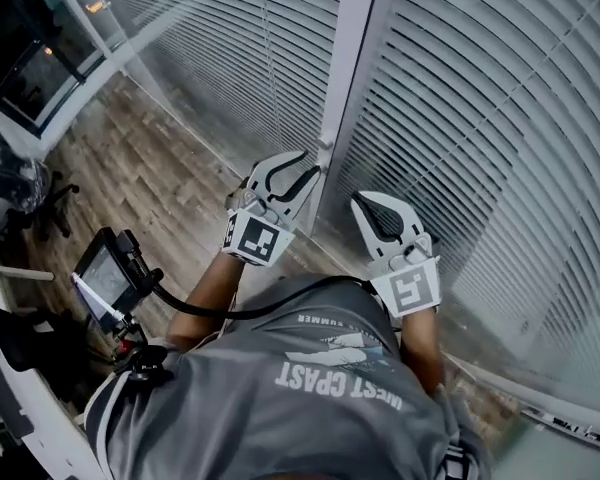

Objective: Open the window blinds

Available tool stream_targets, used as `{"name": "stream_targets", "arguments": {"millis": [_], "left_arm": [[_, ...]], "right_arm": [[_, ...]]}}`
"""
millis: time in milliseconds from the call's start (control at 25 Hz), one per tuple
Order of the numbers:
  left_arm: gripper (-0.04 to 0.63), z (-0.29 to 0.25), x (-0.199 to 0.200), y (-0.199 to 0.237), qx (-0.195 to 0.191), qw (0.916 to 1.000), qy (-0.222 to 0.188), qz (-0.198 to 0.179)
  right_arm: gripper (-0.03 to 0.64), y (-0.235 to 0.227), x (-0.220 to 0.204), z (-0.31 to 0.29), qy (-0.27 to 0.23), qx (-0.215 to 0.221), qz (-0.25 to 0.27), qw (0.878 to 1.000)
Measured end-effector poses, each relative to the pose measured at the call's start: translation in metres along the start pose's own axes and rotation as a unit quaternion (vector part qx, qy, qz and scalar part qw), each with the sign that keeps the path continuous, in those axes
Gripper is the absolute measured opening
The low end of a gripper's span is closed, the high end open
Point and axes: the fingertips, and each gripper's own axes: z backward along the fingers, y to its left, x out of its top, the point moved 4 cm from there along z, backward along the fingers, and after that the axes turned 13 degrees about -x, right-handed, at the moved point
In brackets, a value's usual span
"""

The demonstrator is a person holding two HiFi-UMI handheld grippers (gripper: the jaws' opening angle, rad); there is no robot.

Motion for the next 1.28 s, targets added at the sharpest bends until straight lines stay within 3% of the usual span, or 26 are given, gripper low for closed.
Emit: {"name": "stream_targets", "arguments": {"millis": [160, 520, 600, 680, 720, 760, 800, 840, 880, 920, 960, 1000, 1040, 1080, 1120, 1200, 1240, 1280], "left_arm": [[0.118, -0.019, 0.007, 0.003, 0.004, 0.9998, 0.004, -0.017], [0.124, -0.01, 0.018, -0.018, 0.024, 0.9985, -0.004, -0.049], [0.124, -0.009, 0.021, -0.02, 0.022, 0.9992, -0.012, -0.032], [0.124, -0.01, 0.021, -0.018, 0.006, 0.9982, -0.05, 0.034], [0.124, -0.01, 0.019, -0.015, -0.009, 0.9919, -0.082, 0.096], [0.124, -0.011, 0.015, -0.011, -0.028, 0.9767, -0.12, 0.176], [0.126, -0.012, 0.011, -0.008, -0.047, 0.9513, -0.156, 0.261], [0.129, -0.014, 0.006, -0.005, -0.067, 0.9197, -0.187, 0.339], [0.13, -0.016, 0.001, -0.003, -0.083, 0.8887, -0.21, 0.399], [0.132, -0.018, -0.003, -0.002, -0.094, 0.865, -0.224, 0.439], [0.132, -0.02, -0.004, -0.001, -0.1, 0.8525, -0.23, 0.458], [0.133, -0.021, -0.005, -0.002, -0.1, 0.8522, -0.23, 0.459], [0.135, -0.022, -0.004, -0.003, -0.096, 0.8631, -0.223, 0.443], [0.137, -0.022, -0.001, -0.004, -0.088, 0.8834, -0.209, 0.41], [0.138, -0.021, 0.001, -0.005, -0.074, 0.9099, -0.188, 0.362], [0.169, -0.02, 0.005, -0.009, -0.035, 0.9647, -0.124, 0.229], [0.186, -0.02, 0.005, -0.012, -0.015, 0.9839, -0.087, 0.156], [0.193, -0.02, 0.005, -0.016, 0.002, 0.9946, -0.051, 0.09]], "right_arm": [[0.003, 0.004, 0.003, 0.008, 0.011, -0.009, 0.004, 1.0], [0.003, 0.026, 0.019, 0.034, 0.037, -0.012, 0.017, 0.999], [0.003, 0.026, 0.02, 0.037, 0.041, -0.012, 0.016, 0.999], [0.003, 0.026, 0.021, 0.036, 0.044, -0.01, 0.018, 0.999], [0.003, 0.026, 0.021, 0.035, 0.043, -0.009, 0.019, 0.999], [0.003, 0.026, 0.021, 0.034, 0.041, -0.008, 0.018, 0.999], [0.003, 0.025, 0.02, 0.032, 0.04, -0.008, 0.017, 0.999], [0.003, 0.025, 0.019, 0.031, 0.041, -0.008, 0.016, 0.999], [0.003, 0.026, 0.017, 0.029, 0.043, -0.008, 0.016, 0.999], [0.003, 0.026, 0.015, 0.027, 0.043, -0.007, 0.017, 0.999], [0.003, 0.026, 0.014, 0.025, 0.041, -0.005, 0.018, 0.999], [0.003, 0.027, 0.014, 0.023, 0.038, -0.004, 0.018, 0.999], [0.003, 0.027, 0.014, 0.022, 0.036, -0.003, 0.018, 0.999], [0.003, 0.027, 0.013, 0.021, 0.034, -0.002, 0.018, 0.999], [0.003, 0.028, 0.013, 0.02, 0.034, 0.0, 0.019, 0.999], [0.003, 0.028, 0.011, 0.019, 0.035, 0.002, 0.019, 0.999], [0.003, 0.028, 0.01, 0.019, 0.035, 0.002, 0.019, 0.999], [0.003, 0.028, 0.009, 0.019, 0.036, 0.002, 0.018, 0.999]]}}
